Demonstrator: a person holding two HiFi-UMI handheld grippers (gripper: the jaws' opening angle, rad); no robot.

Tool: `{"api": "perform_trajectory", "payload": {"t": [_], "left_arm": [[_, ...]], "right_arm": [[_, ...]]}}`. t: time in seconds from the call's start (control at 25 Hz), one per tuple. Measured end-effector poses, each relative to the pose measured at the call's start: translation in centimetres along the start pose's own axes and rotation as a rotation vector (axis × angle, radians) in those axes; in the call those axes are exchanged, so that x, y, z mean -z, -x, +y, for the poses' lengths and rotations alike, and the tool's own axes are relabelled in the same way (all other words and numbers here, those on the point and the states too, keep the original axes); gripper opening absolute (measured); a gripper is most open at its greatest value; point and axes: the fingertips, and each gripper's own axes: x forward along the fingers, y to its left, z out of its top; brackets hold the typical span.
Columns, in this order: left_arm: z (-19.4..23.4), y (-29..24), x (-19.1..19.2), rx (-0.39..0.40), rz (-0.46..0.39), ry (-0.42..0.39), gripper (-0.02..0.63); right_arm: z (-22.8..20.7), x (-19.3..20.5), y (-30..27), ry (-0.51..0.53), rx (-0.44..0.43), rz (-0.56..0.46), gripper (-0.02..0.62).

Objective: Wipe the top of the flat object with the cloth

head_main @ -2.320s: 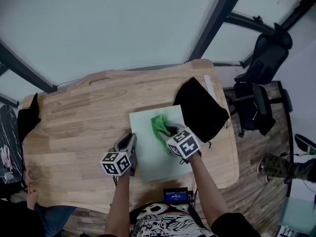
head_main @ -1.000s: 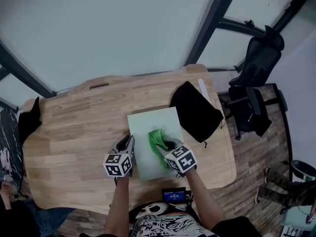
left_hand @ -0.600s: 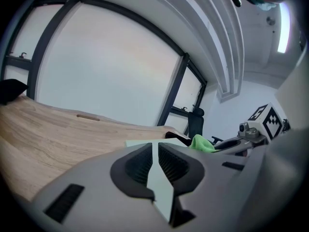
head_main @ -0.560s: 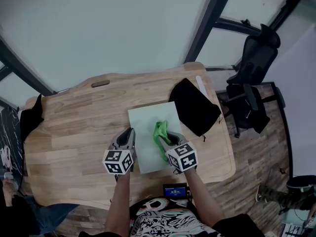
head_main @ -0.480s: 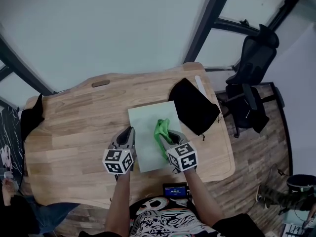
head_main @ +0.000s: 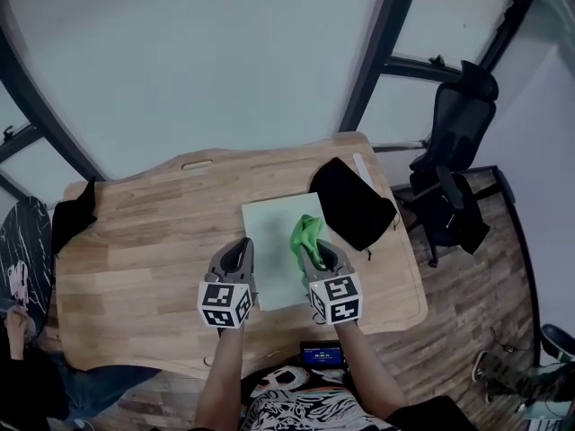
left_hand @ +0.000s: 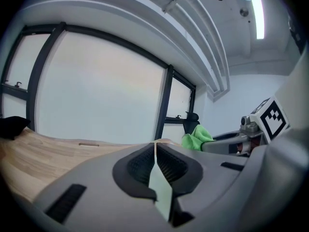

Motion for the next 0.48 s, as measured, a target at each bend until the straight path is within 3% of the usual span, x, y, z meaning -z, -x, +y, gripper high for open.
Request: {"api": "perform_trajectory", "payload": {"t": [0.48], "left_arm": [[-1.7, 3.1, -1.6, -0.024, -0.053, -0.05, 0.014]], "right_arm": [[0.6, -0.9, 3.2, 0.032, 0.056, -0.066, 0.089]]}}
